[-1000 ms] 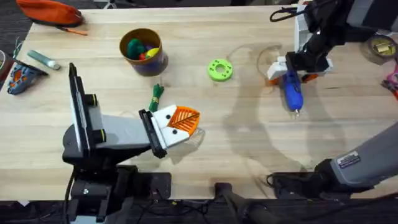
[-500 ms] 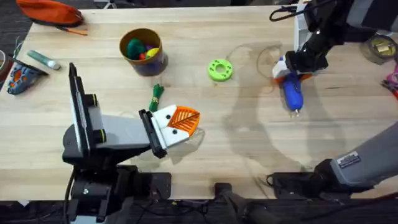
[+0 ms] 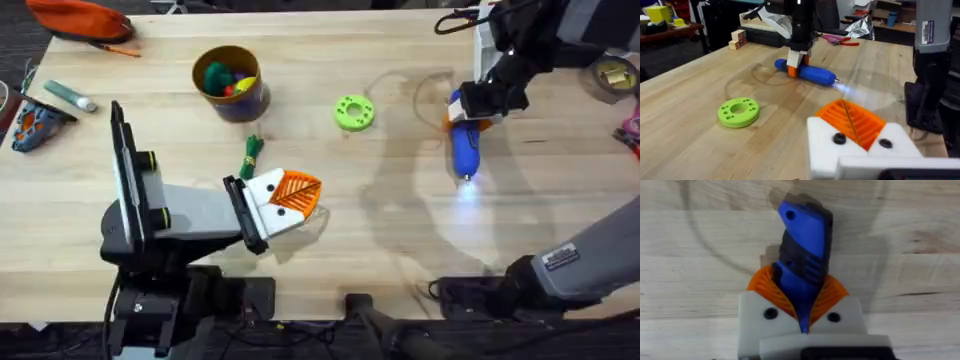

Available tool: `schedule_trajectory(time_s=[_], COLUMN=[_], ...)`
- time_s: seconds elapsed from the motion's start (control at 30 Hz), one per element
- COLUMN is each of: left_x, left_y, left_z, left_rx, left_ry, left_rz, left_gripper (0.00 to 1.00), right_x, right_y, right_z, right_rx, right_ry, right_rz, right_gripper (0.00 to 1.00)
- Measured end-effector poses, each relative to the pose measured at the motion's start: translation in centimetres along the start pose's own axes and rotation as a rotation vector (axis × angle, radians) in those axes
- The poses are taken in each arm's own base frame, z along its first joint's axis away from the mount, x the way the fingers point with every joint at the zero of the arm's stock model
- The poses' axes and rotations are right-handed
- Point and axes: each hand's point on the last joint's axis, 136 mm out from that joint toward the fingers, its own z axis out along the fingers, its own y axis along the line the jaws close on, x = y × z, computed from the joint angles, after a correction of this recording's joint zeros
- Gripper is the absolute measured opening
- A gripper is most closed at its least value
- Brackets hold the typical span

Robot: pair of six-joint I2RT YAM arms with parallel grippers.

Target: Pick up the gripper from the table and insert it into the empty holder that is missing its gripper. Then pick up a screw, insert it into the mounting hole, and use the screwdriver to tighten it. Finally, clean up the table by picking up the vegetable and placing it into the bucket.

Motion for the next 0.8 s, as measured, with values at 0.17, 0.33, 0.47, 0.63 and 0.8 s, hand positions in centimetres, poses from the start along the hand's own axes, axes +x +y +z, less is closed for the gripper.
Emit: schedule_trajectory(time_s=[0.17, 0.33, 0.47, 0.63, 0.8], left_x=[0.0, 0.0, 0.0, 0.0, 0.0], left_y=[0.0, 0.0, 0.0, 0.0, 0.0], left_z=[0.0, 0.0, 0.0, 0.0, 0.0], left_rx=[0.000, 0.000, 0.000, 0.000, 0.000], left_ry=[0.000, 0.000, 0.000, 0.000, 0.000], left_rz=[0.000, 0.000, 0.000, 0.000, 0.000], left_gripper=[0.016, 0.016, 0.015, 0.015, 0.015], right_x=[0.0, 0.0, 0.1, 0.6, 0.2], right_y=[0.0, 0.0, 0.0, 0.3, 1.1], right_z=[0.0, 0.0, 0.0, -1.4, -6.4], right_rx=[0.000, 0.000, 0.000, 0.000, -0.001], right_ry=[0.000, 0.000, 0.002, -0.004, -0.118], right_rz=[0.000, 0.000, 0.000, -0.010, -0.038], right_gripper=[0.015, 0.015, 0.014, 0.014, 0.014])
